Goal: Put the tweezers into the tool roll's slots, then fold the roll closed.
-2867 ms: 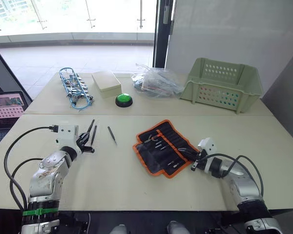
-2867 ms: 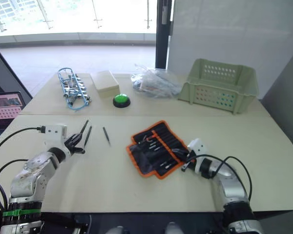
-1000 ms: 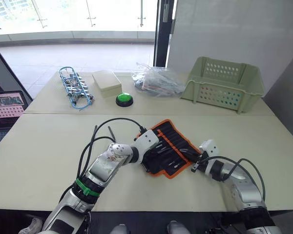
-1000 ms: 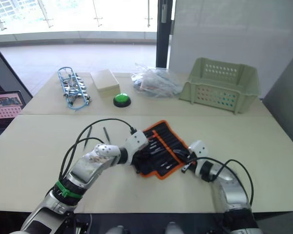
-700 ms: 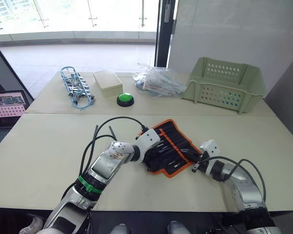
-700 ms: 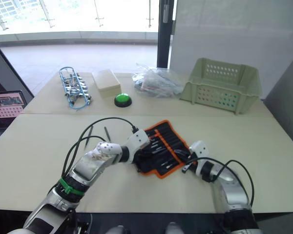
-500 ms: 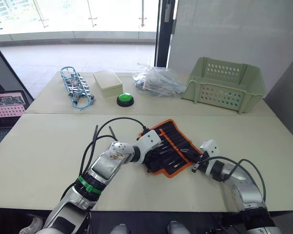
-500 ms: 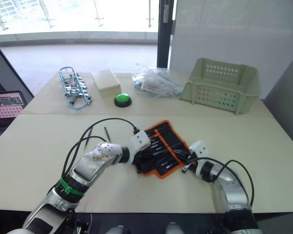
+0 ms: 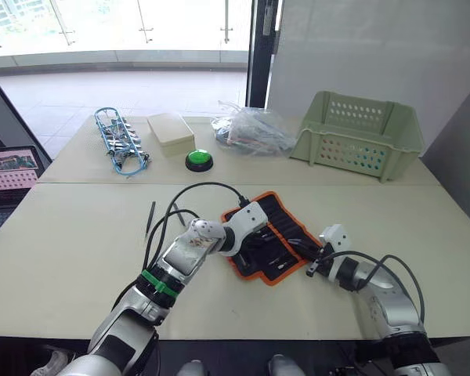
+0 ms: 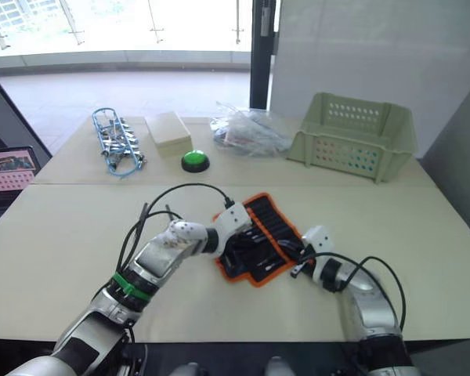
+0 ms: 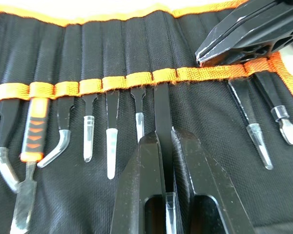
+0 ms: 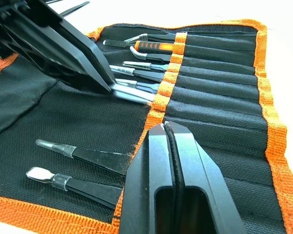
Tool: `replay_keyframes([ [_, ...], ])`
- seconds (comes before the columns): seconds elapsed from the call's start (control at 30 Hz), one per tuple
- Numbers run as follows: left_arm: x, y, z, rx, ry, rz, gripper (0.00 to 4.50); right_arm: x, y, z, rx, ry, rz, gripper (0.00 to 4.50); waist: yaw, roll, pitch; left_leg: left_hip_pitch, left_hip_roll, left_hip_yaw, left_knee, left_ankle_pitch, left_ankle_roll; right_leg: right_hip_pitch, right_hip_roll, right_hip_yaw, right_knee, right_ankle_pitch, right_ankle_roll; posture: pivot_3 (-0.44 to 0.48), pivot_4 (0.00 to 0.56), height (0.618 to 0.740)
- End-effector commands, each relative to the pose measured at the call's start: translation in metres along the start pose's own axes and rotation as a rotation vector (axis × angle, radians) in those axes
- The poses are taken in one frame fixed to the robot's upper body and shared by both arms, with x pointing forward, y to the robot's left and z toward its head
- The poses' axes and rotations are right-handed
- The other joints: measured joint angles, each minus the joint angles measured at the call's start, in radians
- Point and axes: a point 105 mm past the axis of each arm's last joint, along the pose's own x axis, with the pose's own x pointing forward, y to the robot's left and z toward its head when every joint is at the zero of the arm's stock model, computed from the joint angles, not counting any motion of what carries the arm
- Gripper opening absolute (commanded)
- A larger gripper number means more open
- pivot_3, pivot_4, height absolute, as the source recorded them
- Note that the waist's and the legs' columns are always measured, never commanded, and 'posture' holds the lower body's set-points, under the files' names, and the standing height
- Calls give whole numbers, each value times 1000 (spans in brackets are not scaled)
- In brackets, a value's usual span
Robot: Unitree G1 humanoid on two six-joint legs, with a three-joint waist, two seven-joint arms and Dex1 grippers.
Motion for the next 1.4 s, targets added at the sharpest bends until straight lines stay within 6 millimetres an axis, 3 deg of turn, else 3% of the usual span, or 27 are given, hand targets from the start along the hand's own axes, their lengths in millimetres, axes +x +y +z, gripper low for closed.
replay_keyframes([
  [0.03,6,2,12,44,-30,0,33,0,10,-21,44,70,23,0,0,0,0,0,0,0,0,0,0,0,0,0,0,0,0,0,150,740],
  [0.33,26,7,23,70,-52,-11,33,2,13,-21,46,67,30,0,1,0,0,0,0,0,2,0,0,1,0,0,0,0,0,0,150,740],
  [0.53,21,12,21,29,-71,9,33,1,13,-20,43,68,33,0,0,0,0,0,0,0,2,0,0,1,0,0,0,0,0,0,150,740],
  [0.57,15,17,20,5,-86,28,841,2,12,-20,42,68,33,0,0,0,0,0,0,0,2,0,0,1,0,0,0,0,0,0,150,740],
  [0.7,2,27,17,-13,-111,75,2072,3,11,-20,40,71,35,0,-8,0,0,0,0,0,1,0,0,0,0,0,1,0,0,0,150,740],
  [0.83,-34,36,18,-116,-185,97,3430,4,11,-19,38,71,36,0,-14,1,0,1,0,0,1,0,0,-1,1,1,3,0,0,0,150,740],
  [0.93,-74,53,24,-178,-251,164,4354,2,8,-21,32,81,39,0,-9,1,0,1,0,0,1,0,0,-2,0,1,6,0,0,0,150,740],
  [1.1,-142,81,13,-235,-293,365,4435,2,6,-22,32,86,41,0,-7,1,0,1,0,0,2,0,0,-2,0,1,6,0,0,0,150,740],
  [1.17,-160,90,6,-269,-308,446,4435,3,6,-22,32,87,43,0,-8,1,0,3,0,0,1,0,0,-1,0,1,6,0,0,0,150,740],
  [1.27,-198,99,-13,-354,-378,600,4435,4,7,-24,38,91,53,0,-10,1,0,3,0,0,1,0,0,-1,0,1,6,0,0,0,150,740],
  [1.4,-234,101,-45,-322,-376,833,4435,5,7,-25,41,94,60,0,-7,1,0,4,1,0,0,0,0,-1,0,1,7,0,0,0,150,740],
])
